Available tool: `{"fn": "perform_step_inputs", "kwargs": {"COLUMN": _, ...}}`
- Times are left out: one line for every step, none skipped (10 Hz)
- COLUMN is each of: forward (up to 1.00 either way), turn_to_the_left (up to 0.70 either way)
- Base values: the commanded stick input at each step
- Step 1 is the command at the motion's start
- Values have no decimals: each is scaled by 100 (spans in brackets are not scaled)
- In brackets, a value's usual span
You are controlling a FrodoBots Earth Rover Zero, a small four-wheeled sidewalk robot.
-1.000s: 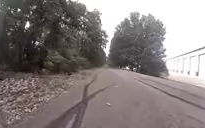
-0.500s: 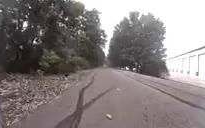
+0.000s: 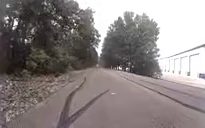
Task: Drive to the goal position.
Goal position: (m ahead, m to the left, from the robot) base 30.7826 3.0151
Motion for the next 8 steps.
{"fn": "perform_step_inputs", "kwargs": {"forward": 70, "turn_to_the_left": 0}}
{"fn": "perform_step_inputs", "kwargs": {"forward": 70, "turn_to_the_left": 0}}
{"fn": "perform_step_inputs", "kwargs": {"forward": 70, "turn_to_the_left": 0}}
{"fn": "perform_step_inputs", "kwargs": {"forward": 70, "turn_to_the_left": 0}}
{"fn": "perform_step_inputs", "kwargs": {"forward": 70, "turn_to_the_left": 0}}
{"fn": "perform_step_inputs", "kwargs": {"forward": 70, "turn_to_the_left": 0}}
{"fn": "perform_step_inputs", "kwargs": {"forward": 70, "turn_to_the_left": 0}}
{"fn": "perform_step_inputs", "kwargs": {"forward": 70, "turn_to_the_left": 0}}
